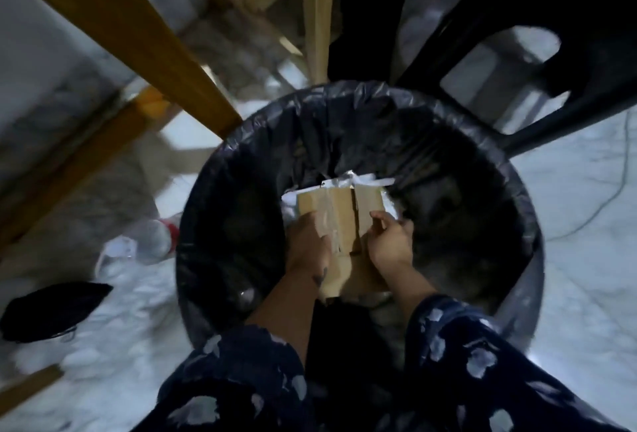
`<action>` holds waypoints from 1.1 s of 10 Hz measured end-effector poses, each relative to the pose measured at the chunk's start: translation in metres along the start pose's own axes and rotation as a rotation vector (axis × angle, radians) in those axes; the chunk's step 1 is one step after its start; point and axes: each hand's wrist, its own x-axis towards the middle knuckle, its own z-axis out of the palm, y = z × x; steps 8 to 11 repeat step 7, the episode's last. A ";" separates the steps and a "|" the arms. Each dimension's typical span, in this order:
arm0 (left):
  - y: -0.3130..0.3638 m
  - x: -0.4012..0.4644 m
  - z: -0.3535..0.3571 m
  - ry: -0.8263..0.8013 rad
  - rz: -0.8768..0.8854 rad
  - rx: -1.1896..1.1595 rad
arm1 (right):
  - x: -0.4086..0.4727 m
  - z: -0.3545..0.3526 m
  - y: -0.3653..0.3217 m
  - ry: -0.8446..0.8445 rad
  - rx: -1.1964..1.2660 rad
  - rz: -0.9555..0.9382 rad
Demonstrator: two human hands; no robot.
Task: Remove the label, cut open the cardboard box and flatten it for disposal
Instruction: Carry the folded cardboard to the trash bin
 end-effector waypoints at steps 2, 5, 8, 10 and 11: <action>-0.031 0.057 0.051 0.028 -0.101 0.099 | 0.044 0.053 0.018 0.012 -0.136 -0.026; 0.002 0.020 -0.008 -0.165 -0.063 0.152 | 0.010 0.015 -0.008 -0.113 -0.290 0.007; 0.031 -0.090 -0.115 -0.242 0.029 -0.098 | -0.085 -0.073 -0.055 -0.230 -0.206 -0.105; 0.031 -0.090 -0.115 -0.242 0.029 -0.098 | -0.085 -0.073 -0.055 -0.230 -0.206 -0.105; 0.031 -0.090 -0.115 -0.242 0.029 -0.098 | -0.085 -0.073 -0.055 -0.230 -0.206 -0.105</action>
